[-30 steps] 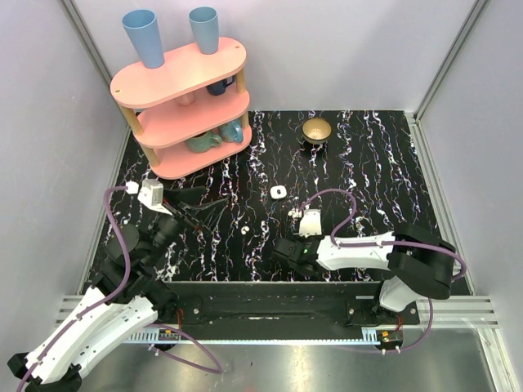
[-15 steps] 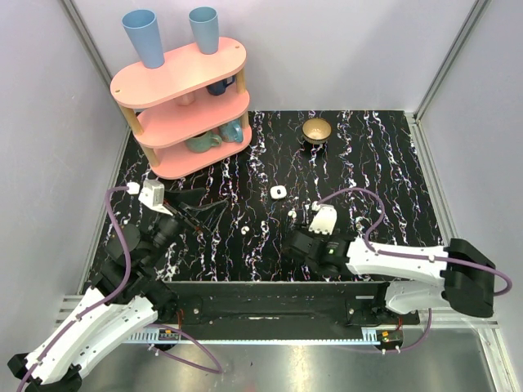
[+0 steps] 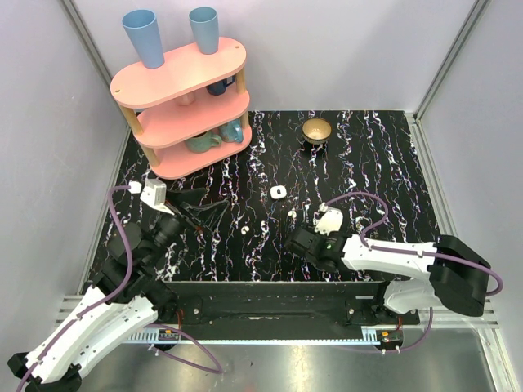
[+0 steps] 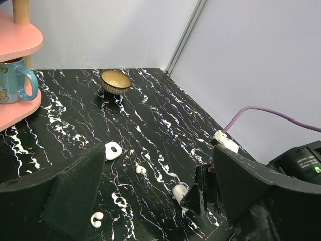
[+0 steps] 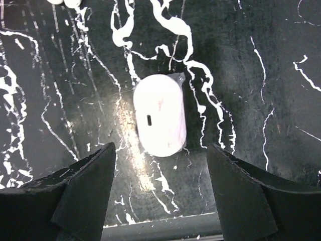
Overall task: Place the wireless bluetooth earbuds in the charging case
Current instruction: Pick up the charging case from the corner of the board.
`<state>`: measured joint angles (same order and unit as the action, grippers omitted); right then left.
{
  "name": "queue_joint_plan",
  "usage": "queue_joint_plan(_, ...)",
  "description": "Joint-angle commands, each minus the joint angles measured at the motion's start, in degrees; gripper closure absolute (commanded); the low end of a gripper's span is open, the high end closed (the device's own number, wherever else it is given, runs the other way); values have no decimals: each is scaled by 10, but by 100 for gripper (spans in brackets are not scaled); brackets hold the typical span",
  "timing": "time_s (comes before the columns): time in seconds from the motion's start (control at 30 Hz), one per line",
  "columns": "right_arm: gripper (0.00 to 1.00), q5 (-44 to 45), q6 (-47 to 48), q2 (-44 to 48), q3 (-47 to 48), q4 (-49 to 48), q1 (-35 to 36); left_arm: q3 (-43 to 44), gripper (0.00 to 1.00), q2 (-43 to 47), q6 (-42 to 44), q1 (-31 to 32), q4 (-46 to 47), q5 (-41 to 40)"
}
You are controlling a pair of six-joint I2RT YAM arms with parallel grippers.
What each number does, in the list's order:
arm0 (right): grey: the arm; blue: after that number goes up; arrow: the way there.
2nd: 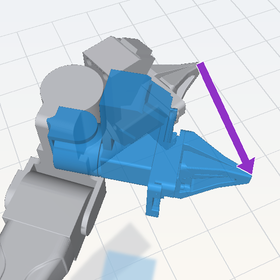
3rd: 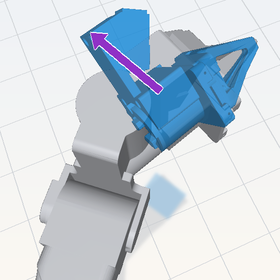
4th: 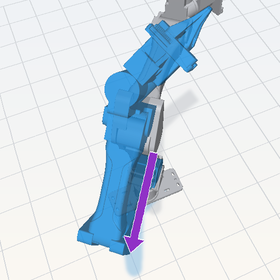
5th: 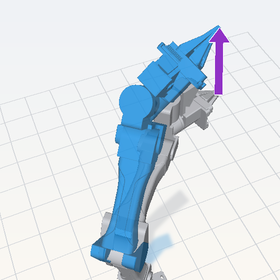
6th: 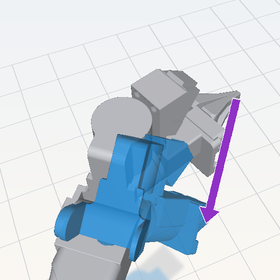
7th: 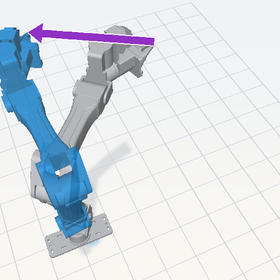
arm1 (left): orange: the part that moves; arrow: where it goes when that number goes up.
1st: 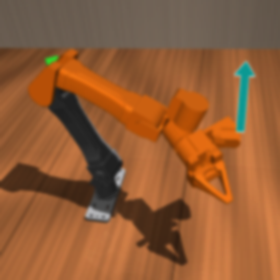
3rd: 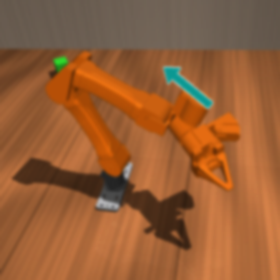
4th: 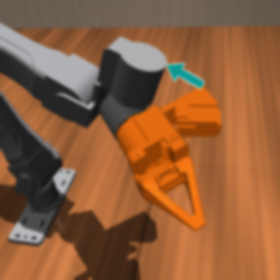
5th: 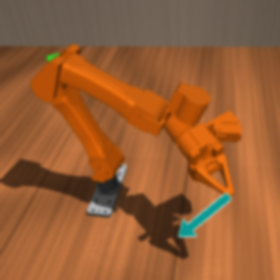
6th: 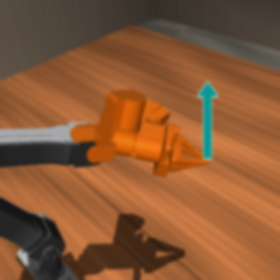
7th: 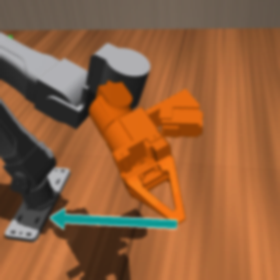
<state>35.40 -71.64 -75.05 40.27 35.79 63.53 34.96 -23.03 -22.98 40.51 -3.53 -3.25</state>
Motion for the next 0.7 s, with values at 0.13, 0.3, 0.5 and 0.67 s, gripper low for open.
queue_joint_plan(0.13, 27, -24, 55, -22, -12, -54, -52, 9, 7, -11, -8, 1, 12, 3)
queue_joint_plan(0.3, 35, -59, 128, -34, -14, -112, -67, 10, 7, -11, -8, 1, 10, 4)
queue_joint_plan(0.5, 35, -74, 165, -46, -9, -110, -67, 11, 7, -5, -7, 1, 6, 0)
queue_joint_plan(0.67, 35, -77, 170, -37, -8, -103, -67, 10, 7, -7, -7, 1, 6, 0)
